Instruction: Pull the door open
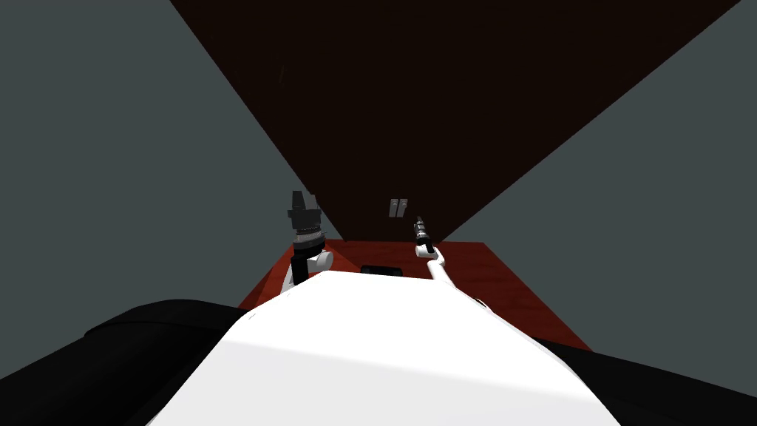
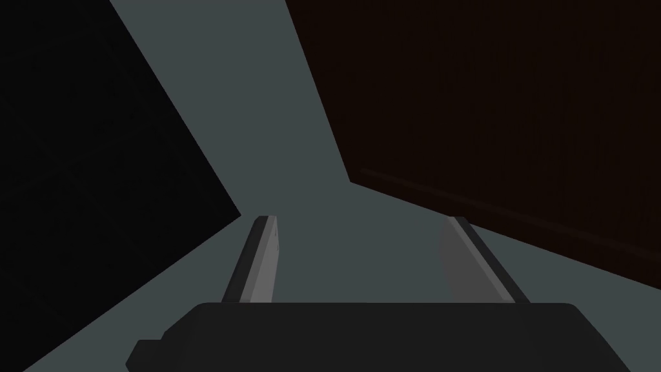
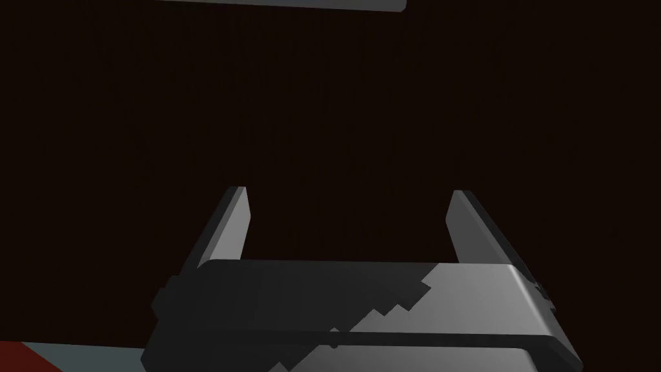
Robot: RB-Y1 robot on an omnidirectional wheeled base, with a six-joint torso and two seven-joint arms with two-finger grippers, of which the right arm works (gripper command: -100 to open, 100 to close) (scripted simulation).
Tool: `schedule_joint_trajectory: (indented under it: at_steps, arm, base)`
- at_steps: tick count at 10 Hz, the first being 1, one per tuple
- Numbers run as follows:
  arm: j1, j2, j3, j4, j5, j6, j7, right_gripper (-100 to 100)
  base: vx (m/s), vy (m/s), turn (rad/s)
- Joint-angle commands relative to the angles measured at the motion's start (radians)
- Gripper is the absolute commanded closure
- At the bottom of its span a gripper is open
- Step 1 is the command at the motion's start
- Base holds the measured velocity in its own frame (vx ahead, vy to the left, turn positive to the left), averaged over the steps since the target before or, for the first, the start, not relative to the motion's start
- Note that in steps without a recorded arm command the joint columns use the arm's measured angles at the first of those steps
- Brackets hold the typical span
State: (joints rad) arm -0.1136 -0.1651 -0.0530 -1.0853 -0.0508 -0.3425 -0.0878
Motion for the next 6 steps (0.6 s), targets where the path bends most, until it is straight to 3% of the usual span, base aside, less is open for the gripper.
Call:
schedule_joint_trajectory:
  at_steps: [1, 6]
  arm:
    - [0.017, -0.028, -0.012, -0.006, -0.008, 0.007, -0.014, -100]
    - [0.046, -0.118, -0.074, 0.041, -0.036, -0.009, -0.051, -100]
  base:
    - [-0.023, 0.001, -0.015]
    - [0.023, 0.007, 0.014]
